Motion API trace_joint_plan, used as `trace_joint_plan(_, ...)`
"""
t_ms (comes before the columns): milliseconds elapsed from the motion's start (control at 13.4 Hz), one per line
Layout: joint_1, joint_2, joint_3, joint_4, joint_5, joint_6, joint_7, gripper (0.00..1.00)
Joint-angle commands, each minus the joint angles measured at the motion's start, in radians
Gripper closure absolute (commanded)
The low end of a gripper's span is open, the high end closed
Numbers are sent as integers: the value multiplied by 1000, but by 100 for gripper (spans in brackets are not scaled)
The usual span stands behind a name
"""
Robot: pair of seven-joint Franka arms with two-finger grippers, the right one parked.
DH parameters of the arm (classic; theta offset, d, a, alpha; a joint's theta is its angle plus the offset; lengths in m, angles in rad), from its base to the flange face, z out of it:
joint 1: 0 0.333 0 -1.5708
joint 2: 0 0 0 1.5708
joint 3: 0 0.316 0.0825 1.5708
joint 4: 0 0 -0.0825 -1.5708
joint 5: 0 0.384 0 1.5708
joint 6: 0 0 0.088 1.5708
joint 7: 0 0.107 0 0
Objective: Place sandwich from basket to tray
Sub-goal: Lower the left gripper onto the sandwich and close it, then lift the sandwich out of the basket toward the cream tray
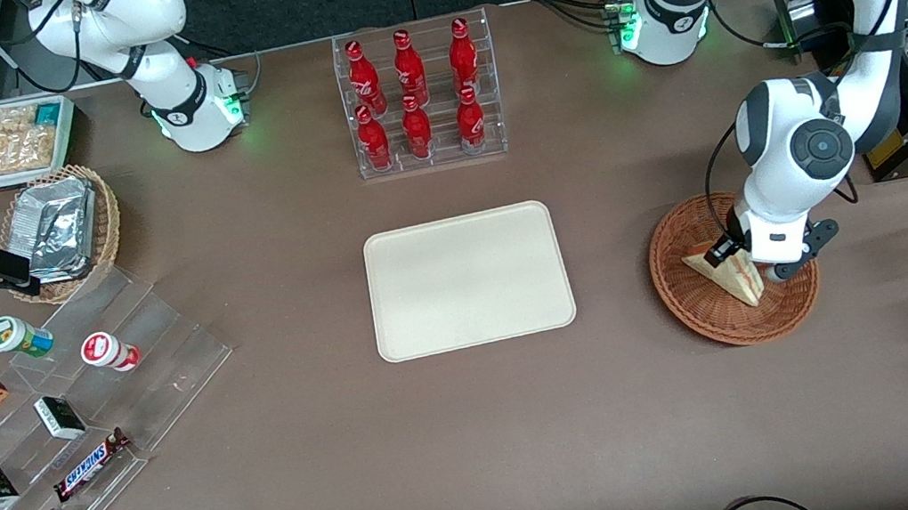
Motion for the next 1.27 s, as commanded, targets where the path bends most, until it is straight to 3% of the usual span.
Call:
trace_joint_plan(0,4,2,-1,-6,18,24,-24,100)
trace_joint_plan(223,2,-33,-3,13,20,-22,-12,100)
trace_joint_plan(447,-7,-65,-10,203,34,-380,-4,100)
trace_joint_plan(670,-53,-64,-41,397,40,-633,-4,100)
trace_joint_plan(1043,-162,-58,-151,507,23,-697,13,100)
trace_joint_plan(1191,-170,-35,-200,540,-44,-672,25,100)
